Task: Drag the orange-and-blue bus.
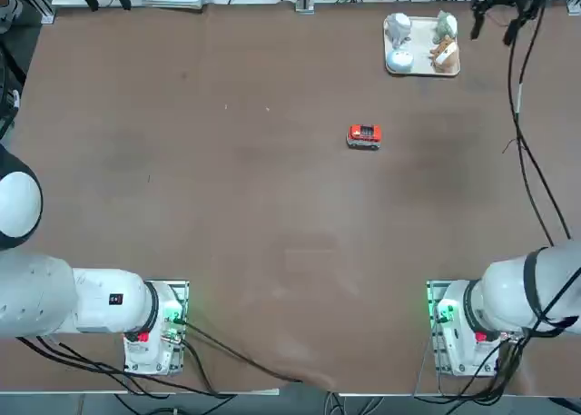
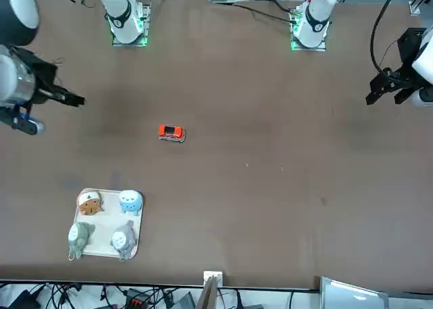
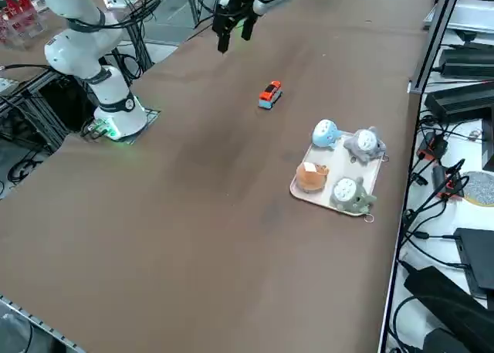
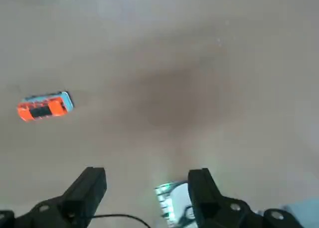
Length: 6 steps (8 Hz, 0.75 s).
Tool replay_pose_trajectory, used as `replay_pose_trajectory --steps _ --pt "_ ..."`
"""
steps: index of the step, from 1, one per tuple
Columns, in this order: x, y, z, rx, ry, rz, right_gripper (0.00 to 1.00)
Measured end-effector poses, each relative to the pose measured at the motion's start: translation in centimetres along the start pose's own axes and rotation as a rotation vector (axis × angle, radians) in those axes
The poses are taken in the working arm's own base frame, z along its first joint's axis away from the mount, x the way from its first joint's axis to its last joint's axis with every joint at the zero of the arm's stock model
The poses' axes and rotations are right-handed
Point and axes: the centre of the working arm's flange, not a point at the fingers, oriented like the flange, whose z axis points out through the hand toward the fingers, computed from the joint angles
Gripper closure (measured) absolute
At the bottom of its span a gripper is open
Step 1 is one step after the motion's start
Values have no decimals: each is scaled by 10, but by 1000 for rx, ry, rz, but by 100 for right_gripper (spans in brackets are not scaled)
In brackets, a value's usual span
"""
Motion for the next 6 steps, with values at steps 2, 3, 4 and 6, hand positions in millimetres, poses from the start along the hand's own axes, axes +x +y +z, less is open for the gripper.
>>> replay_pose_trajectory --steps 2,3,4,6 --pt "-4 22 -12 -7 40 -159 0" --pt "-11 24 -23 -2 113 -230 0" --pt "-21 19 -32 0 202 -280 0" --pt "-47 -1 -42 -3 316 -342 0"
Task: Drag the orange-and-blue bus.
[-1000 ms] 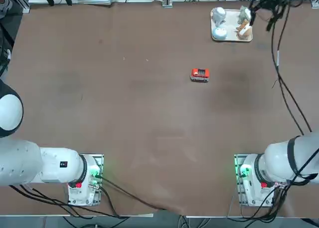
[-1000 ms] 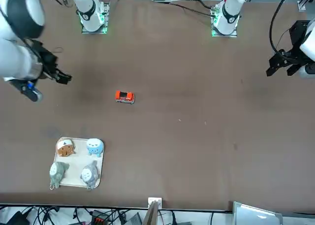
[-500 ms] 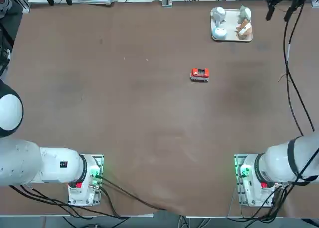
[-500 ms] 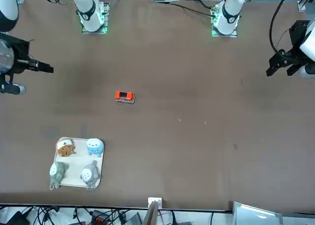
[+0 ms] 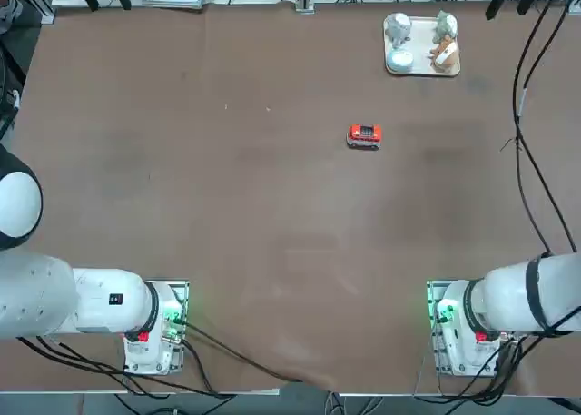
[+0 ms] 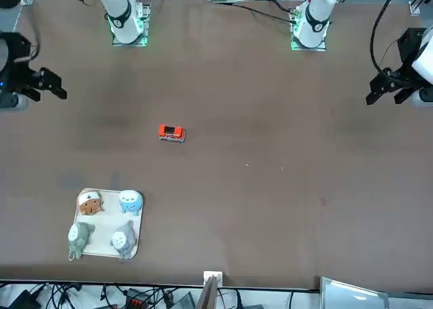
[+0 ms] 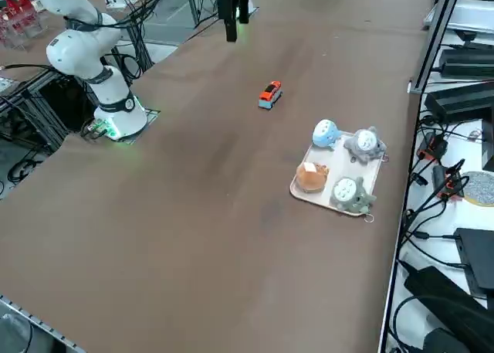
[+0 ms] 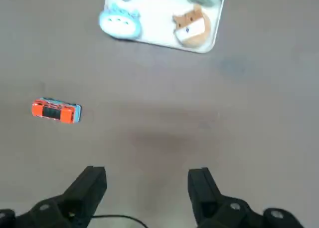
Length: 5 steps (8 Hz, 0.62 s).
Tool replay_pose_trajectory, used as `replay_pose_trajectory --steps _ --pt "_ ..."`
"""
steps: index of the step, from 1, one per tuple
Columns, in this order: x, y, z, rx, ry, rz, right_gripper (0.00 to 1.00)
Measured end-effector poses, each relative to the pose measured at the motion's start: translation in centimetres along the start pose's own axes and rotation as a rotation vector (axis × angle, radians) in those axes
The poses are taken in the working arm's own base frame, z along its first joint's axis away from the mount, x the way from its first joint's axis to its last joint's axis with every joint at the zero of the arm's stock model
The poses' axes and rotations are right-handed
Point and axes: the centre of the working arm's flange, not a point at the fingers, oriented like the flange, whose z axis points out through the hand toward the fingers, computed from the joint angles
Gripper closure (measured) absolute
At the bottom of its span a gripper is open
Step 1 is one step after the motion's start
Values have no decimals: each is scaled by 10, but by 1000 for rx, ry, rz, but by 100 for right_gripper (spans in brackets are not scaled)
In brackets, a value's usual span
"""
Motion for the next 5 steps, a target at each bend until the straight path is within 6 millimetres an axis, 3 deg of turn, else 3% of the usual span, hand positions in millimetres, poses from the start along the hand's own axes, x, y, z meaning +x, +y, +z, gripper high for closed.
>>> replay_pose_trajectory --steps 2,5 --pt "-8 -3 -8 -3 37 -5 0" --pt "-15 8 -8 1 27 17 0"
